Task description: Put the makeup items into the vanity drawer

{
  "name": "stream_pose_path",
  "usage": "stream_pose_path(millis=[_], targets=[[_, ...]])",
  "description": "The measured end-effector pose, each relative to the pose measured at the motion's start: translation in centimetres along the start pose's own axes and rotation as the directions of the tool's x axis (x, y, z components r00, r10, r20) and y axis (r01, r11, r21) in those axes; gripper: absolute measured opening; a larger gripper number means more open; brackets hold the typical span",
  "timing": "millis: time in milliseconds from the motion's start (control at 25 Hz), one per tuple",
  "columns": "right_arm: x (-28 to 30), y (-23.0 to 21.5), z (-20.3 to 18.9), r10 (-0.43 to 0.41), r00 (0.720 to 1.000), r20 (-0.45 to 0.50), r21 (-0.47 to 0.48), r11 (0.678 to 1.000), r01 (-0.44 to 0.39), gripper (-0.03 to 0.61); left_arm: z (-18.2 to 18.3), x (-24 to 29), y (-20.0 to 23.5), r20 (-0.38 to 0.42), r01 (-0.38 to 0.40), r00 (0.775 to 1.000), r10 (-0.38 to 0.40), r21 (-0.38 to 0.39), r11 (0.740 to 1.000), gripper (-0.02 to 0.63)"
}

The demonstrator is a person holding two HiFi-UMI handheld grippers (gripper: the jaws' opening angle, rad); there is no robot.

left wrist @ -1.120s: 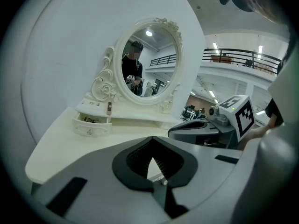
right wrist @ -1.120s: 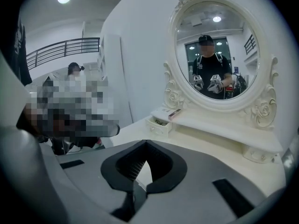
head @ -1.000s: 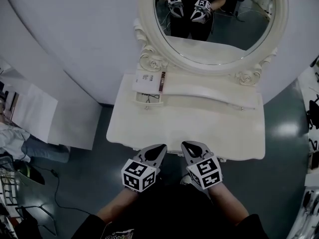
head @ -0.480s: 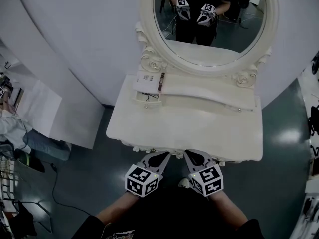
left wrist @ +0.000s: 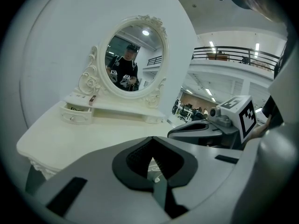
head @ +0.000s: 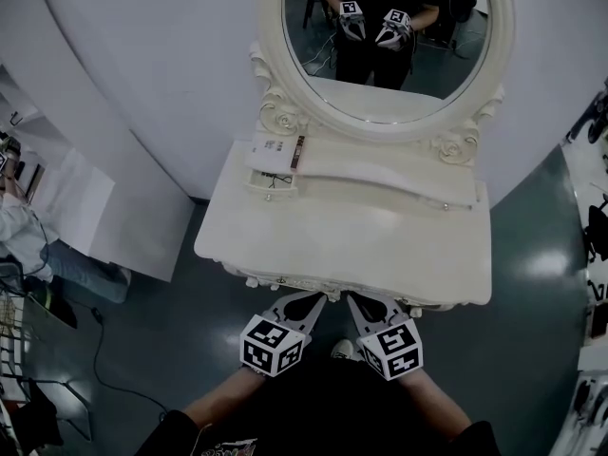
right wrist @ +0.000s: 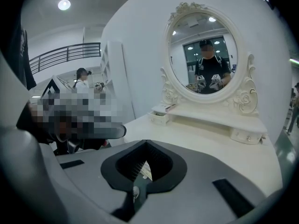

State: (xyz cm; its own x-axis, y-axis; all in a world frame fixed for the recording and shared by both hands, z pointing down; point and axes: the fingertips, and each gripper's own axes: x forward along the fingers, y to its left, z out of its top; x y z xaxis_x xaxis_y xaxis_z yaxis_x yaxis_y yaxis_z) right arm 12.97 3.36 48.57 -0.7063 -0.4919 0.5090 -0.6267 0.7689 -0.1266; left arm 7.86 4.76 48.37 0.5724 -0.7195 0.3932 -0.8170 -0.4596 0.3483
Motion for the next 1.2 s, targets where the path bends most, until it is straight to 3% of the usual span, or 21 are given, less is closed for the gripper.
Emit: stream_pose_path(millis=[440, 1200], targets=[[-1.9, -1.3, -1.2, -0.009, 1.000, 0.002, 0.014, 1.000, 0.009, 0.028, -0.2, 1.2, -2.3, -0.014, 0.016, 1.000, -0.016, 0.028, 0.999, 0.005], [-1.6, -2.2, -1.7, -0.004, 1.000, -0.005, 0.035, 0.999, 0.004, 0.028, -0.3, 2.9, -2.6, -0.039, 0.033, 0.999, -0.032, 0.043, 0.999, 0.005]])
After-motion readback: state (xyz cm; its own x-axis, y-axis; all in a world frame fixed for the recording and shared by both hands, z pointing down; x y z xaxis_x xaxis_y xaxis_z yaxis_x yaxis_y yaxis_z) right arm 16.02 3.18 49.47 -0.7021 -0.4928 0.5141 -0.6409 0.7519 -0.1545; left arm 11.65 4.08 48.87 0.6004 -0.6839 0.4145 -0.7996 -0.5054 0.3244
